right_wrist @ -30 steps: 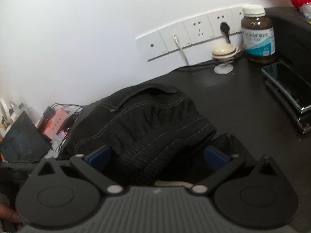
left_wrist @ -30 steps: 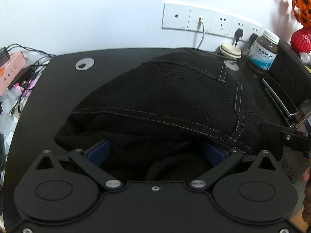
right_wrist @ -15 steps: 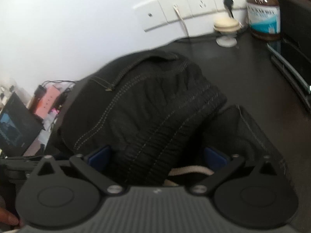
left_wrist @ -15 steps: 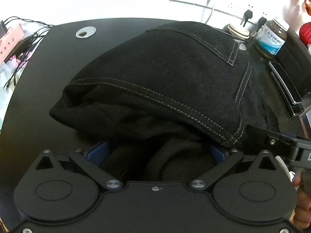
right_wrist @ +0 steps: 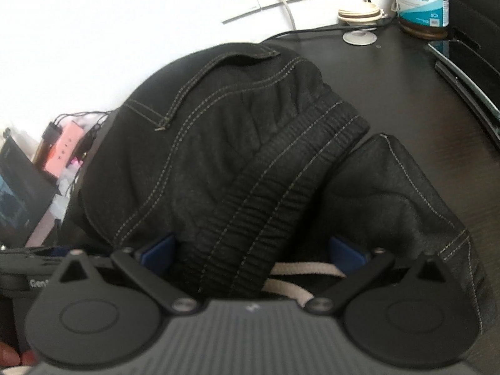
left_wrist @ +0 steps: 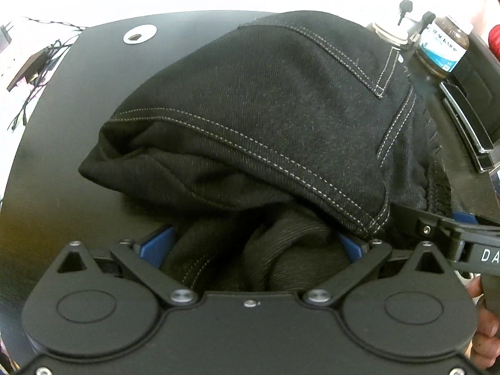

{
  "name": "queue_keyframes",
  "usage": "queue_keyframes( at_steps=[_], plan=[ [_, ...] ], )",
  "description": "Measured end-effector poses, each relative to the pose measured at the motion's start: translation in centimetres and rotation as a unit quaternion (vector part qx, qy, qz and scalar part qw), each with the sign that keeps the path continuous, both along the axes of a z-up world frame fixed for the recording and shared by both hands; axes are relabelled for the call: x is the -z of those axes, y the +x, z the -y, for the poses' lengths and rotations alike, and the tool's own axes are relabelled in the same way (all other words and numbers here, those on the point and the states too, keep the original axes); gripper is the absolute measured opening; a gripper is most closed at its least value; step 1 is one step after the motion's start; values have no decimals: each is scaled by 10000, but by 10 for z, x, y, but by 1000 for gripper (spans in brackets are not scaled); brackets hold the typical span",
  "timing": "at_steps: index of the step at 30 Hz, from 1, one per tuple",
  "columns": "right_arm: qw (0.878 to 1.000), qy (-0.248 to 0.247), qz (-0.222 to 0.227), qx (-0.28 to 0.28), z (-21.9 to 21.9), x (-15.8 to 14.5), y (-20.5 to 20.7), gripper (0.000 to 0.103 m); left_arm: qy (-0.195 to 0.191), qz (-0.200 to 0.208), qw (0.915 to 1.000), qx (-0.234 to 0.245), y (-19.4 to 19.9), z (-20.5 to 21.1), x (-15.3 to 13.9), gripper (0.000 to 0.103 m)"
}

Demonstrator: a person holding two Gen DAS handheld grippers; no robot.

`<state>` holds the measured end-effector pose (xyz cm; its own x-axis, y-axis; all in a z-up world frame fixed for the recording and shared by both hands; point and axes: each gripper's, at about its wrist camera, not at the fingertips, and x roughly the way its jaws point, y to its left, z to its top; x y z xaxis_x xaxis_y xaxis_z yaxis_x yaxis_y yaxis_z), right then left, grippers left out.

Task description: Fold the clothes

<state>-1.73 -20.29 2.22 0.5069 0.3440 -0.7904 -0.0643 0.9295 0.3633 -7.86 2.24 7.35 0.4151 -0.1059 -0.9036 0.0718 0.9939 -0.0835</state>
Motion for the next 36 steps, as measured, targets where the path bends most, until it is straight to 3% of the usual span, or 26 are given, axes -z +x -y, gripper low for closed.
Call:
queue_keyframes(
  at_steps=[14, 31, 36],
  plan=[
    [9993, -263, -96, -253, -11, 6, 4, 102, -220, -324, 9991, -135, 6, -10, 14, 103],
    [9996, -87, -58, -272, -7, 11, 3, 102, -227, -334, 9990, -208, 8, -12, 12, 103],
    [9991, -202, 141, -349, -8, 2, -1, 102, -199, -280, 9992, -204, 8, -9, 7, 103]
  ],
)
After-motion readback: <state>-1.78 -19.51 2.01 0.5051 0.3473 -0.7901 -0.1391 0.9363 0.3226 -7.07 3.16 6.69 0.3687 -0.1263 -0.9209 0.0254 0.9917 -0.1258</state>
